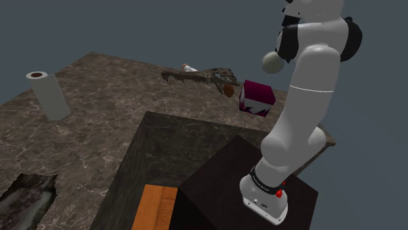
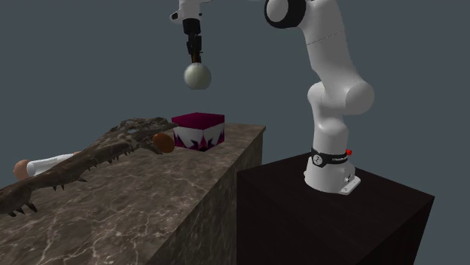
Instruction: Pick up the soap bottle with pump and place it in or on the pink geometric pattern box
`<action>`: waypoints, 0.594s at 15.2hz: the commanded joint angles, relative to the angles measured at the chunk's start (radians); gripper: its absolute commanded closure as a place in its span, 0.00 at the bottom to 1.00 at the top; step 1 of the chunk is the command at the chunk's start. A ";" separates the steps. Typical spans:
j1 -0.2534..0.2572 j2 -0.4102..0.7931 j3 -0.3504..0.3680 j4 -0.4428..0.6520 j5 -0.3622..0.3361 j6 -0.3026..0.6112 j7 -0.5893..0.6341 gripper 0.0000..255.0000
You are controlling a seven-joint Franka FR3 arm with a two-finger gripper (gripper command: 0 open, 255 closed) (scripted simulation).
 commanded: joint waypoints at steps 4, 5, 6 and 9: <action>0.026 -0.023 -0.002 -0.095 -0.017 0.075 0.001 1.00; 0.034 -0.030 -0.002 -0.118 -0.023 0.092 0.003 1.00; 0.041 -0.037 -0.002 -0.140 -0.027 0.109 0.005 1.00; 0.059 -0.054 -0.003 -0.202 -0.039 0.157 0.011 1.00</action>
